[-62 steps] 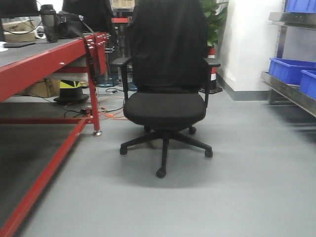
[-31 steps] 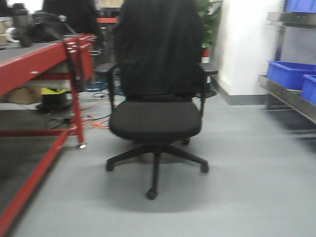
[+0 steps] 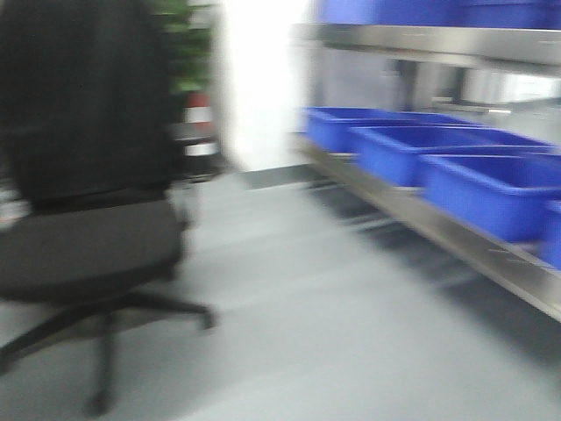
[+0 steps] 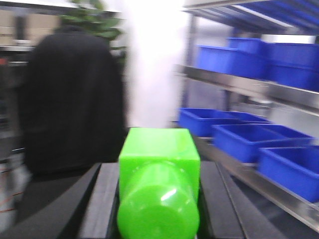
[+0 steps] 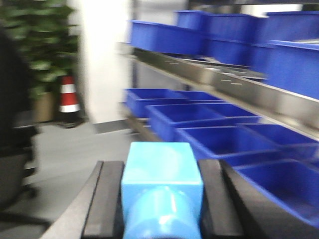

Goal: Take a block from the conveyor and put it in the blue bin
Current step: 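Turn the base to face the shelf of blue bins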

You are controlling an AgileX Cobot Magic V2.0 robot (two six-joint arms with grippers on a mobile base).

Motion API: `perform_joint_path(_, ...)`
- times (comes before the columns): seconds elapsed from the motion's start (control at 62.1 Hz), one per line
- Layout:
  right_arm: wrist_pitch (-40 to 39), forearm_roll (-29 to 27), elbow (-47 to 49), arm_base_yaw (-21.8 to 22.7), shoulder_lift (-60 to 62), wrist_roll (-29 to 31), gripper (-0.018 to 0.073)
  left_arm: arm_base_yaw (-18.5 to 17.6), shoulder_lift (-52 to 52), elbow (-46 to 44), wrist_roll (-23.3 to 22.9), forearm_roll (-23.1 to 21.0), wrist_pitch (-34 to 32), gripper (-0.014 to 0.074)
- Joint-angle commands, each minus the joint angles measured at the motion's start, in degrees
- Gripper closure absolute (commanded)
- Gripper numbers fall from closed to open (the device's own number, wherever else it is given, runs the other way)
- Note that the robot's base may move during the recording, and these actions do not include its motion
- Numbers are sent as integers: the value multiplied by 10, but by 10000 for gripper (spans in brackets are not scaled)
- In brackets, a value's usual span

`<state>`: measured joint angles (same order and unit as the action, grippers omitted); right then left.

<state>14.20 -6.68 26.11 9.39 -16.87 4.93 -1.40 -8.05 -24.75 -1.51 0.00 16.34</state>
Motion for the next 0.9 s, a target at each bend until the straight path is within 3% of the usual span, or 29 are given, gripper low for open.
perform_joint_path(0.0,-14,1,0,1,1,3,721,1,1,0,-1,-3,-12,707)
perform_joint_path(0.886,-14,1,0,1,1,3,721,1,1,0,-1,-3,-12,707)
